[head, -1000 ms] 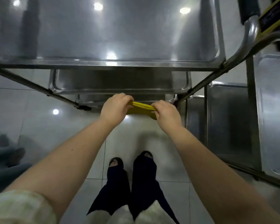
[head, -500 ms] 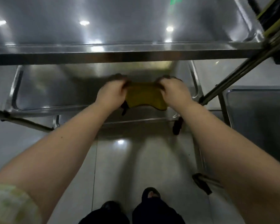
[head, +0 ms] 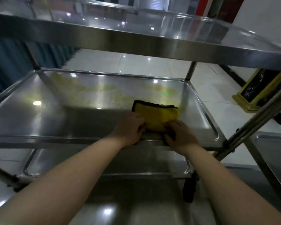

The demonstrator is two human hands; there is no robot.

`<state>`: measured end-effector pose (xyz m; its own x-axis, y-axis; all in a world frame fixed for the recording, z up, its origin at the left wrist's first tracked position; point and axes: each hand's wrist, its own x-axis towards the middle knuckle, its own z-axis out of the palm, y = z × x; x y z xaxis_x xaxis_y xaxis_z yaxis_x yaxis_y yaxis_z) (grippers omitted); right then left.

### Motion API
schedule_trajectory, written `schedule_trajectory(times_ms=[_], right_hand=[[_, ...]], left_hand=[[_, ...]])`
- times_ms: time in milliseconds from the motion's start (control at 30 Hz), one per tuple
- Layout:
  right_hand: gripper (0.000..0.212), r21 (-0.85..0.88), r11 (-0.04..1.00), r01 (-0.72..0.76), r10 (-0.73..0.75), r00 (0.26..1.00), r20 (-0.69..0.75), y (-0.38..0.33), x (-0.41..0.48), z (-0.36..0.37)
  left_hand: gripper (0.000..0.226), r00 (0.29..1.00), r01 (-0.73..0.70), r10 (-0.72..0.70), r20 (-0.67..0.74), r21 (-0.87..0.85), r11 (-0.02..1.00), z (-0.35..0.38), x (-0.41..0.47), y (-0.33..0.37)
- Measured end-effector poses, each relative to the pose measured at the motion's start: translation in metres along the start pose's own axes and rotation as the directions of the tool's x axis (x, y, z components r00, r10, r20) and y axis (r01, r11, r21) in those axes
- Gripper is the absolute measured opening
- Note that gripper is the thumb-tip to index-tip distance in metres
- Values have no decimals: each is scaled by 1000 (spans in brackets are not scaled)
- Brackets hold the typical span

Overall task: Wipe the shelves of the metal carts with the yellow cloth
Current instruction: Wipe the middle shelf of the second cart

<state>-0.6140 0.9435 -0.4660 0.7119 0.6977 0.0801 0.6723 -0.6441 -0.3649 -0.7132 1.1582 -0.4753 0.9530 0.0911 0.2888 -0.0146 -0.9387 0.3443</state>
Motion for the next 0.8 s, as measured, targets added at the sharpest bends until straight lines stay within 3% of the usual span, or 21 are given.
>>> schedule_trajectory(times_ms=[100, 167, 233, 300, 433, 633, 800], right_hand=[[41, 35, 999, -22, 26, 993, -113, -10, 18, -5], [48, -2, 995, -97, 96, 989, -114, -21, 45, 2], [67, -129, 980, -152, 153, 988, -5, -28, 64, 19], [73, -278, 949, -150, 177, 981, 76, -28, 71, 34], [71, -315, 938, -146, 195, 972, 129, -26, 60, 36], [72, -315, 948, -35, 107, 971, 214, -43, 6, 31], [69, -350, 921, -171, 235, 961, 148, -27, 114, 27]], left_hand=[[27, 982, 151, -172, -79, -225, 963, -12, 6, -13], [38, 951, 292, -296, -92, -61, 955, -19, 26, -27], [47, 920, 384, -391, 23, 143, 912, -16, 38, -36], [55, 875, 413, -458, 157, 253, 875, -6, 40, -47], [57, 856, 346, -446, 260, 352, 870, -1, 32, -50], [54, 874, 336, -427, 232, 347, 876, -5, 3, -46], [54, 886, 312, -402, 231, 344, 886, -7, -1, -47]])
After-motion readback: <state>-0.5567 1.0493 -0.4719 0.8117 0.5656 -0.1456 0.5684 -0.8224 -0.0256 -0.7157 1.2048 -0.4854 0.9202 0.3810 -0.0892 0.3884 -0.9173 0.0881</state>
